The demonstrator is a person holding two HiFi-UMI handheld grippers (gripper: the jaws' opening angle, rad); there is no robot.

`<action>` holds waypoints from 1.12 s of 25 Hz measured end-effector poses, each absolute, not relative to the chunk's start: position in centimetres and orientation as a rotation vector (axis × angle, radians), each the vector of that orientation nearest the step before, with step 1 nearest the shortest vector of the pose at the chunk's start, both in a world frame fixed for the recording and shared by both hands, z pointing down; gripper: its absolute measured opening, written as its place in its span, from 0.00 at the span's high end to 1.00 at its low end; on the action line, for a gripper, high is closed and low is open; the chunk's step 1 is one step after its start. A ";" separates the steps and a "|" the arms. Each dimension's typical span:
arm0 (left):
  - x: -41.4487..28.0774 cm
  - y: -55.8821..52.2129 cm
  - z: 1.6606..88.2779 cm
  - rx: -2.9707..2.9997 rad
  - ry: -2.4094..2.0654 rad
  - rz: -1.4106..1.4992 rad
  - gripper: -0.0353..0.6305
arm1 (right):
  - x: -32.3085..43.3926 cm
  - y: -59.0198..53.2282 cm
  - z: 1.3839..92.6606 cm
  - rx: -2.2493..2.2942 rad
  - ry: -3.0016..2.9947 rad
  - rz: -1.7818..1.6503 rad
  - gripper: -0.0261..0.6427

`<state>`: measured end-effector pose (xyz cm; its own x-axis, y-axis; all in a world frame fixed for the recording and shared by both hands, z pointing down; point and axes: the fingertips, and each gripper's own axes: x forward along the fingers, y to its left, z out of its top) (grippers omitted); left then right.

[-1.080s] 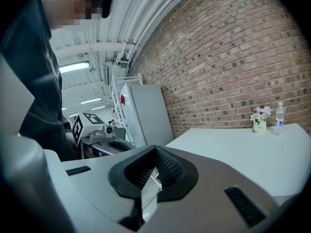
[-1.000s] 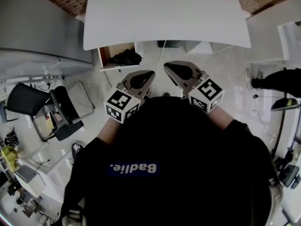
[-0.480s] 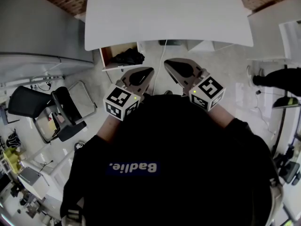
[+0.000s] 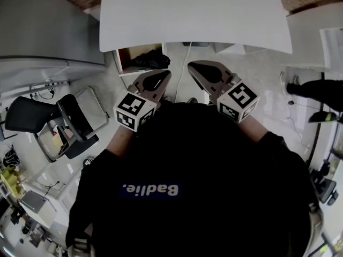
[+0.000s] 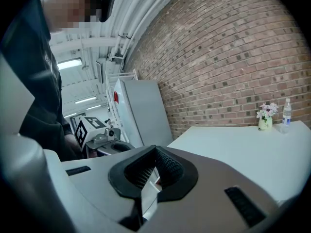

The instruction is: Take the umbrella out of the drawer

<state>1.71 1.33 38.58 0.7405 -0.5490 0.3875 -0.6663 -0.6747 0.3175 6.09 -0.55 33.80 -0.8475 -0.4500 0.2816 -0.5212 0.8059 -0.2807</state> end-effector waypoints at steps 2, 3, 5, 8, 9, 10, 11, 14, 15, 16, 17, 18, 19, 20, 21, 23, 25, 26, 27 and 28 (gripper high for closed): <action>0.2 0.8 39.1 2.499 -0.925 0.367 0.95 | 4.8 -1.1 33.9 0.763 -2.785 0.516 0.92; -0.5 0.6 39.4 2.498 -0.924 0.373 0.95 | 4.2 -1.3 33.9 0.765 -2.781 0.515 0.92; -2.0 0.2 40.1 2.499 -0.925 0.390 0.95 | 3.1 -1.7 34.0 0.776 -2.771 0.518 0.92; -4.2 -0.4 41.1 2.506 -0.933 0.426 0.95 | 1.6 -2.1 34.2 0.797 -2.753 0.531 0.92; -4.8 -0.6 41.5 2.509 -0.935 0.438 0.95 | 1.2 -2.2 34.3 0.804 -2.748 0.534 0.92; -5.4 -0.7 41.9 2.511 -0.935 0.450 0.95 | 0.7 -2.3 34.4 0.811 -2.743 0.538 0.92; -5.9 -0.9 42.2 2.514 -0.934 0.462 0.95 | 0.3 -2.5 34.5 0.819 -2.739 0.542 0.92; -7.5 -1.5 43.5 2.521 -0.924 0.503 0.95 | -0.7 -3.2 34.7 0.848 -2.726 0.550 0.92; -8.0 -1.7 44.0 2.524 -0.918 0.519 0.95 | -1.0 -3.4 34.8 0.861 -2.723 0.554 0.92; -8.4 -1.8 44.4 2.528 -0.911 0.535 0.95 | -1.1 -3.5 34.8 0.875 -2.719 0.559 0.92; -8.7 -1.9 44.8 2.532 -0.905 0.553 0.95 | -1.2 -3.6 34.9 0.889 -2.715 0.564 0.92; -9.0 -1.9 45.2 2.535 -0.898 0.573 0.95 | -1.2 -3.7 34.9 0.902 -2.712 0.568 0.92; -9.2 -2.0 45.6 2.537 -0.892 0.593 0.95 | -1.1 -3.7 34.9 0.914 -2.708 0.573 0.92; -9.5 -2.0 45.9 2.537 -0.886 0.613 0.95 | -1.1 -3.7 34.9 0.922 -2.705 0.577 0.92; -9.7 -2.1 46.3 2.536 -0.881 0.631 0.95 | -1.1 -3.7 35.0 0.928 -2.701 0.583 0.92; -10.1 -2.4 47.2 2.533 -0.874 0.661 0.95 | -1.0 -3.9 35.4 0.934 -2.693 0.598 0.92; -10.2 -2.7 48.1 2.531 -0.865 0.690 0.95 | -0.8 -4.1 35.9 0.938 -2.689 0.611 0.92; -10.2 -2.9 48.5 2.531 -0.859 0.707 0.95 | -0.7 -4.2 36.2 0.940 -2.688 0.617 0.92; -10.2 -3.0 48.8 2.533 -0.852 0.726 0.95 | -0.5 -4.3 36.3 0.943 -2.687 0.623 0.92; -10.1 -3.1 49.1 2.535 -0.845 0.746 0.95 | -0.3 -4.4 36.5 0.945 -2.685 0.629 0.92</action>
<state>-10.11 -3.07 49.14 0.6806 -0.4418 0.5844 -0.6347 -0.7540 0.1691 -0.32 -4.41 36.46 -0.7667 -0.5414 0.3450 -0.6383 0.7004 -0.3194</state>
